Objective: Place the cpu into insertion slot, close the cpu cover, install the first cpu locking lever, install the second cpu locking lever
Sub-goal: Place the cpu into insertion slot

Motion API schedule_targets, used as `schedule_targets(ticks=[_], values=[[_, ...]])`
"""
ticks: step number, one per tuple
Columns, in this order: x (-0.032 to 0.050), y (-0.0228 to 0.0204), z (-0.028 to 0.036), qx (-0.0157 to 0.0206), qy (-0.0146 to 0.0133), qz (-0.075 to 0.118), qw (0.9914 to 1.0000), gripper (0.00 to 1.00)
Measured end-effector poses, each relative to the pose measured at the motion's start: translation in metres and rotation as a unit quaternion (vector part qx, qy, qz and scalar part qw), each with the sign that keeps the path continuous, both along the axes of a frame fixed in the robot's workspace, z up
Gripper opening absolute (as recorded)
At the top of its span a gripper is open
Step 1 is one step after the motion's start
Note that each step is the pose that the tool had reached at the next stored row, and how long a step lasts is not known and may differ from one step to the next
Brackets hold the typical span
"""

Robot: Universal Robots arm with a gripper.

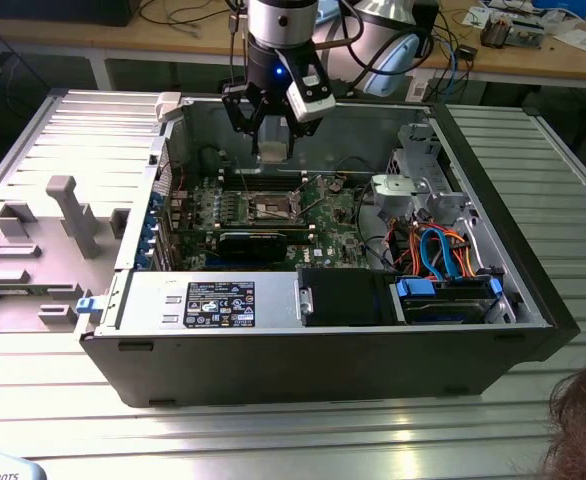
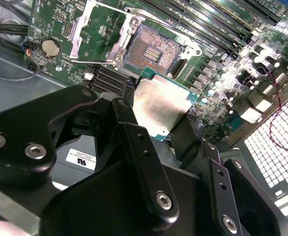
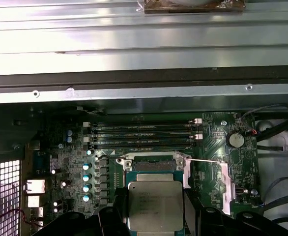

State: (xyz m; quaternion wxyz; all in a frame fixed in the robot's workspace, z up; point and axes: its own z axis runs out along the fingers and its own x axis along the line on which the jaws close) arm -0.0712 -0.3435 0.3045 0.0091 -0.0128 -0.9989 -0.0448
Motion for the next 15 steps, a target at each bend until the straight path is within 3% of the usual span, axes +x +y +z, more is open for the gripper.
schedule_targets(ticks=[15], values=[[-0.0007, 0.0, -0.0029, 0.0, 0.0, 0.0, 1.0, 0.54]])
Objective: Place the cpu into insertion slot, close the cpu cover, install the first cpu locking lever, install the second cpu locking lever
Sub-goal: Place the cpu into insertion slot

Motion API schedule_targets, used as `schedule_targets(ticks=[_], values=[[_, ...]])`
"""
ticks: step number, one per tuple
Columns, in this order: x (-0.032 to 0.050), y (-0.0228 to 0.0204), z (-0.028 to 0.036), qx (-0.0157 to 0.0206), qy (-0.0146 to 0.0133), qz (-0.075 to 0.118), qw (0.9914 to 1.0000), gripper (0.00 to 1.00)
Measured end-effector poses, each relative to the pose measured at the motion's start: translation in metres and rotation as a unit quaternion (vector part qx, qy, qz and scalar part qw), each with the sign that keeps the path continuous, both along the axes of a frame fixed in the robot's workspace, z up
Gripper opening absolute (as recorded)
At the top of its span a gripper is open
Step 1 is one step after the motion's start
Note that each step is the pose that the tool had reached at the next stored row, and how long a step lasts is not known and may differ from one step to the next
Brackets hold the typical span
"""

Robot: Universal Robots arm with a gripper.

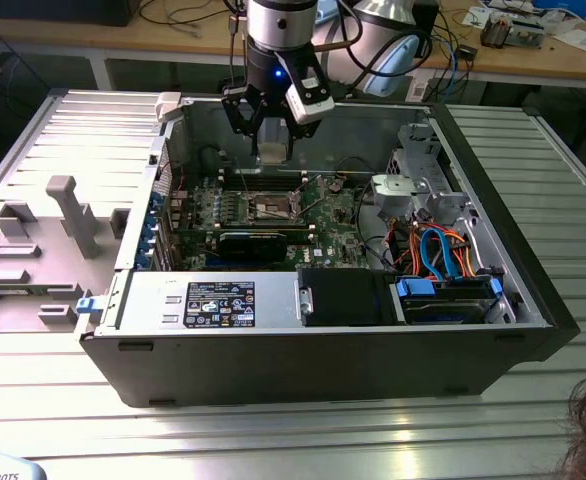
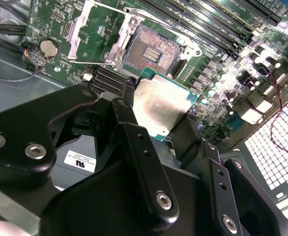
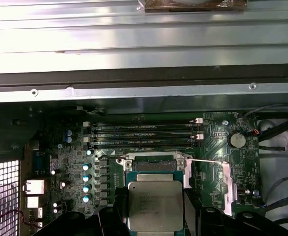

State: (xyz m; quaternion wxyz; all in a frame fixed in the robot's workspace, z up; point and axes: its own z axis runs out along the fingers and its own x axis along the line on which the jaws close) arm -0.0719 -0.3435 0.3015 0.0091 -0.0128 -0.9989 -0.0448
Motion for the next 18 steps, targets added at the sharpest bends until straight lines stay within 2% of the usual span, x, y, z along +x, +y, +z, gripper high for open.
schedule_targets(ticks=[18], values=[[-0.0008, 0.0, -0.0052, 0.0, 0.0, 0.0, 1.0, 0.54]])
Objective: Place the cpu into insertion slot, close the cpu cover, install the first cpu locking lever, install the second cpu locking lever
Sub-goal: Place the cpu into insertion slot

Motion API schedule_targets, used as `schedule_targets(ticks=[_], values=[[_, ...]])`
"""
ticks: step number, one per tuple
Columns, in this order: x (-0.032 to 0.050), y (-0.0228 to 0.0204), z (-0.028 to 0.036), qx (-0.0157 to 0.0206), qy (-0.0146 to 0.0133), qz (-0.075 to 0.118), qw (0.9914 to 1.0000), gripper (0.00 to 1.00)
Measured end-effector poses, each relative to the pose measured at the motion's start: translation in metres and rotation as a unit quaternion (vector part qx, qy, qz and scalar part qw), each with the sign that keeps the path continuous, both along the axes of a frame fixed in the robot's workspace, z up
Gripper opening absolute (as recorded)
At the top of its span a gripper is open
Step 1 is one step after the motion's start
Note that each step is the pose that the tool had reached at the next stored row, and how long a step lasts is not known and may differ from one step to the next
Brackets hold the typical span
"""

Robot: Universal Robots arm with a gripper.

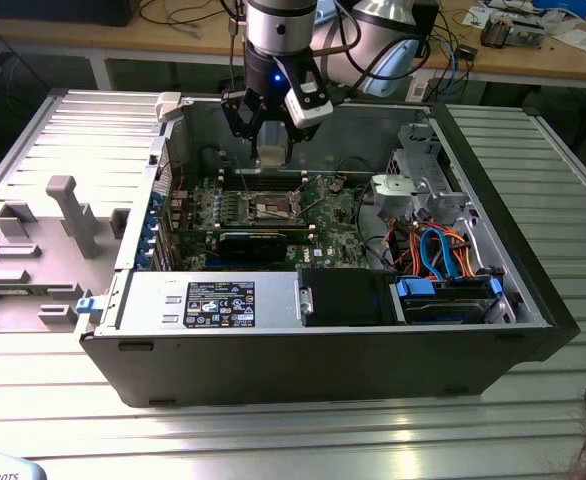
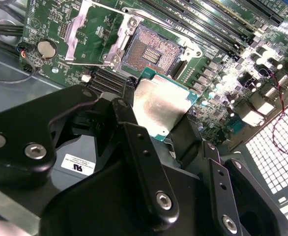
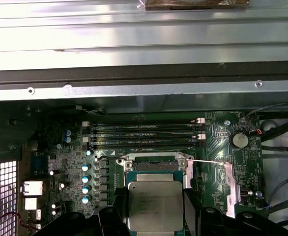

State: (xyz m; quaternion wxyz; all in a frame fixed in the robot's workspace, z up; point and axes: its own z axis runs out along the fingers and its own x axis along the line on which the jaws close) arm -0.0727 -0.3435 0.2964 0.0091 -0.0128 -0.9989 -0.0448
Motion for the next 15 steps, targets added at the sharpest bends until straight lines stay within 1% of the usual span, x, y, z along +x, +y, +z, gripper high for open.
schedule_targets(ticks=[15], values=[[-0.0002, 0.0, -0.0033, 0.0, 0.0, 0.0, 1.0, 0.54]])
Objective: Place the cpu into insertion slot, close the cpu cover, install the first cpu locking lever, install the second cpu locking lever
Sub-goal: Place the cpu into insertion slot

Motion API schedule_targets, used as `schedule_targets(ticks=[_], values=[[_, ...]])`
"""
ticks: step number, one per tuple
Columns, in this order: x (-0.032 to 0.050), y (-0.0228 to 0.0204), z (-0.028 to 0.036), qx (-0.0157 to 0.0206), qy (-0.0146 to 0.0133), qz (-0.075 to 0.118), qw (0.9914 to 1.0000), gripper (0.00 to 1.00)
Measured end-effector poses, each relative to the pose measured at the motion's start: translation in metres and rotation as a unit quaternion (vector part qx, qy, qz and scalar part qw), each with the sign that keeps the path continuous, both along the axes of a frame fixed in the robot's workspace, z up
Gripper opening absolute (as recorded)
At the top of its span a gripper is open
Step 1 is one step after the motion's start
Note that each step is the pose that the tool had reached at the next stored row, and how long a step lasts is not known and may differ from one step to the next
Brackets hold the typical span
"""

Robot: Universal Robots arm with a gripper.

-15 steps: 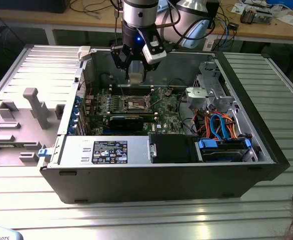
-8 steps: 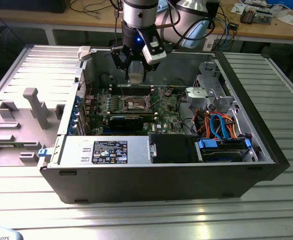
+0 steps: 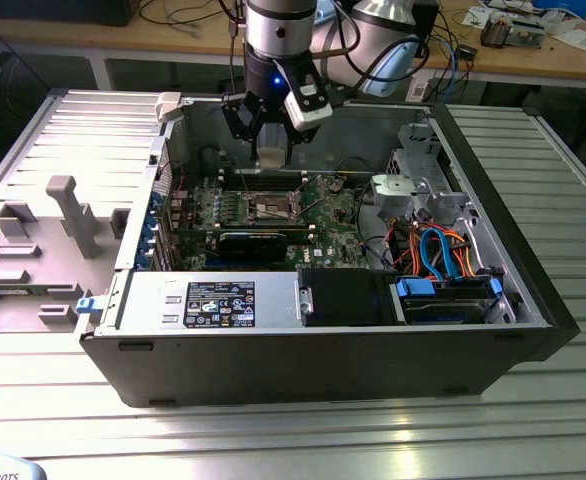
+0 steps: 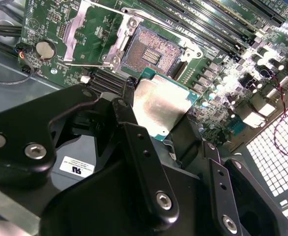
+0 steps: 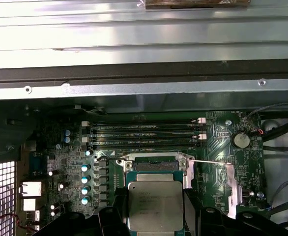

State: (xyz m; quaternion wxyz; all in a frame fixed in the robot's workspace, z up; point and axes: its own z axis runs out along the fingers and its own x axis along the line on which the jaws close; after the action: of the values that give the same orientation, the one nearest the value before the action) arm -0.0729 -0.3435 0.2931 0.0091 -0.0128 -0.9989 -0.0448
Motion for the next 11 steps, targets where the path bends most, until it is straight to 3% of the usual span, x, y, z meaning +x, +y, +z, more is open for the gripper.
schedule_targets(ticks=[11], values=[[-0.0003, 0.0, -0.0023, 0.0, 0.0, 0.0, 1.0, 0.54]])
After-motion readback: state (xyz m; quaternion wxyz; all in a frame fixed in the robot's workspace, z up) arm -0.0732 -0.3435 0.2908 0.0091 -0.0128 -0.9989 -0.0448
